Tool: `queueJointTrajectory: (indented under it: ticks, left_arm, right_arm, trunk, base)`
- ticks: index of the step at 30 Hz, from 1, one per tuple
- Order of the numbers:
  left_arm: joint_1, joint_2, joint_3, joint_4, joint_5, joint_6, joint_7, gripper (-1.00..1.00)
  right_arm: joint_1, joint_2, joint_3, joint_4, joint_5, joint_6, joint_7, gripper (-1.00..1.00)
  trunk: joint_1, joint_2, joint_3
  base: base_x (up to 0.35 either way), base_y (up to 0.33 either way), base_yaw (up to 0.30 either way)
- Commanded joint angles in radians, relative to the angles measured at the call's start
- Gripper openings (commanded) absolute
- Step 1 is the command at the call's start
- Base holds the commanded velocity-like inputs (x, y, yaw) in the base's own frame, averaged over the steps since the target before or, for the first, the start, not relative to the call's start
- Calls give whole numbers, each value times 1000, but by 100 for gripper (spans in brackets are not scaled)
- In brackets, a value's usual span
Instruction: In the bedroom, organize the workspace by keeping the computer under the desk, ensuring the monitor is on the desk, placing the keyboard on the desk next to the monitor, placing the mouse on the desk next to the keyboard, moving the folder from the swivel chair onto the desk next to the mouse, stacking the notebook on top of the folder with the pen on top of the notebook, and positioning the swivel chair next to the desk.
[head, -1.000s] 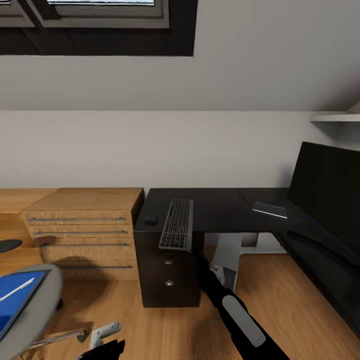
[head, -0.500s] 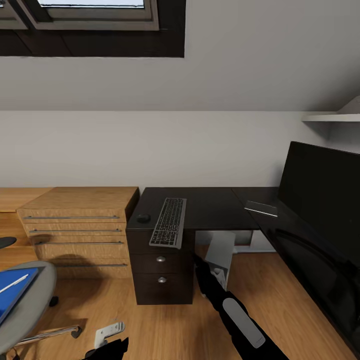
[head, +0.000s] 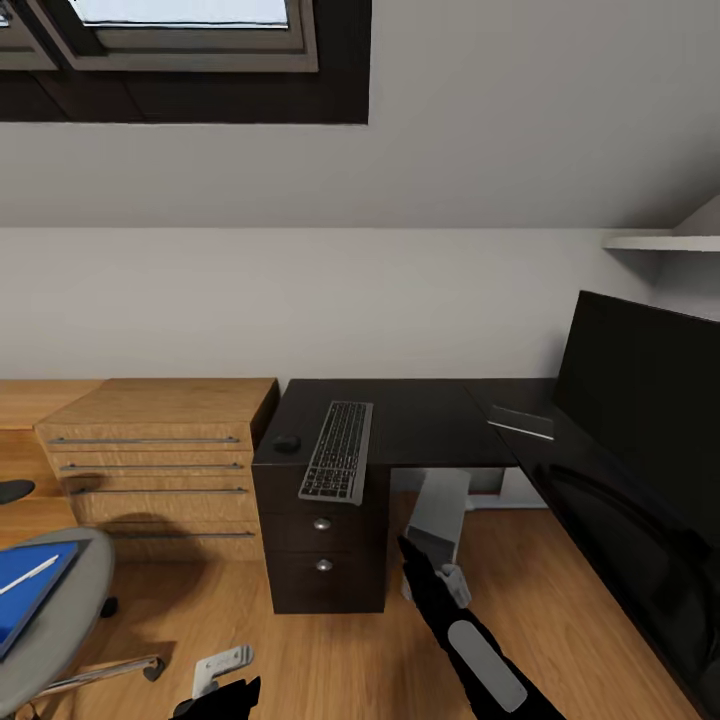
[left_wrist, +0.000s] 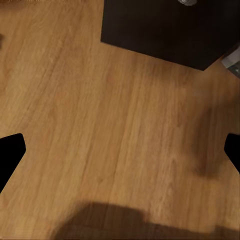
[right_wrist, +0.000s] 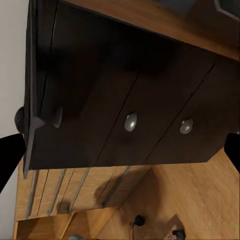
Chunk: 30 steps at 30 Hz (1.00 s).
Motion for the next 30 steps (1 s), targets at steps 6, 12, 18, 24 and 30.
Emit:
queueJointTrajectory:
  ticks: [6,12,18,24,30]
  left_arm:
    - [0,0,-1,36,12,3,11,100]
    - [-1,-1,0,71,13,1,12,100]
    - [-1,0,6,124,14,-44,12,100]
    - [-1,-1,2,269,13,-248,9,100]
    - [0,0,-10,391,-1,-380,4,100]
  right_arm:
    - [-1,-1,8,119,77,-142,-2,100]
    - [-1,4,13,288,195,-265,-1,100]
    - [-1,7,13,433,309,-339,0,100]
    - [-1,3,10,595,354,-401,1,100]
    - [0,5,30,656,411,-445,5,100]
  trunk:
    - [-23,42,18]
    - [-46,84,37]
    - [-69,126,55]
    - [-92,168,74]
    - [-115,210,93]
  base:
    - [0,0,0]
    - [0,0,0]
    - [0,0,0]
    - [0,0,0]
    - [0,0,0]
